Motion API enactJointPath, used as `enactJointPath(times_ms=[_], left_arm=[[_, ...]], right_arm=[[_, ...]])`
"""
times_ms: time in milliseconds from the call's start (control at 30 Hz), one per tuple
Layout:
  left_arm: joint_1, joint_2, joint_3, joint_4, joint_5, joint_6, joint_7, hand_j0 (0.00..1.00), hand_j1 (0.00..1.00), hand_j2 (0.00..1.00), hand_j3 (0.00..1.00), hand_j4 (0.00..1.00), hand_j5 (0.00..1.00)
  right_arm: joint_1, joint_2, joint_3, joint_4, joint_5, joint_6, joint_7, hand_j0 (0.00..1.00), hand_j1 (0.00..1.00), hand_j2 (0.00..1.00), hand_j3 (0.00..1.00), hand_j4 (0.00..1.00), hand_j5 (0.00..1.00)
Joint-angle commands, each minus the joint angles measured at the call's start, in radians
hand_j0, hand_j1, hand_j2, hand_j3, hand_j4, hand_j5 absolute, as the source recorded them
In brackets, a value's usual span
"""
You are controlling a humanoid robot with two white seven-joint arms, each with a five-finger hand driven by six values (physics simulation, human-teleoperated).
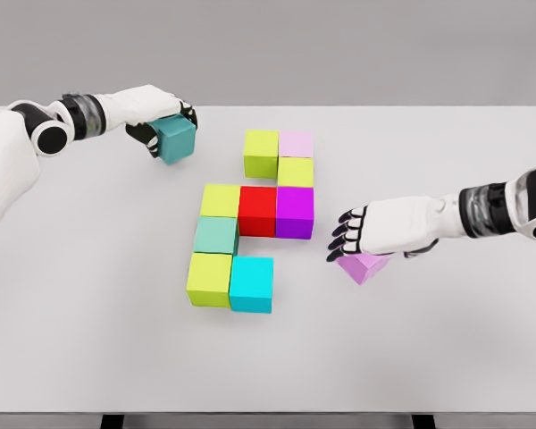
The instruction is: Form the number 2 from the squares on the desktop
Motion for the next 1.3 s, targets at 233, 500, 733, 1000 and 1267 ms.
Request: enactJointPath(times_ms=[233,500,733,1000,1267], left_arm=[[-0.006,-0.03,0.045,0.07,0.007,0.002,0.001,0.72,0.72,0.72,0.72,0.72,0.72],[-0.006,-0.048,0.051,0.074,0.006,0.002,0.003,0.94,0.94,0.94,0.94,0.94,0.94],[-0.005,-0.047,0.051,0.09,0.007,0.002,0.006,1.0,1.0,1.0,1.0,1.0,1.0],[0.002,0.081,0.045,0.045,0.007,0.002,0.004,1.0,1.0,1.0,1.0,1.0,1.0],[0.002,0.088,0.042,0.047,-0.056,0.002,0.001,0.82,0.82,0.82,0.82,0.82,0.82]], right_arm=[[0.005,0.01,0.0,0.001,0.034,0.002,0.001,0.79,0.79,0.79,0.79,0.79,0.79],[0.009,0.004,-0.007,-0.023,0.026,0.002,0.001,0.75,0.75,0.75,0.75,0.75,0.75],[0.009,-0.01,-0.012,-0.1,0.012,0.002,-0.004,0.75,0.75,0.75,0.75,0.75,0.75],[0.009,0.004,-0.009,-0.101,-0.054,0.002,-0.007,0.75,0.75,0.75,0.75,0.75,0.75],[0.02,0.016,-0.011,-0.101,-0.055,0.002,-0.011,0.99,0.99,0.99,0.99,0.99,0.99]])
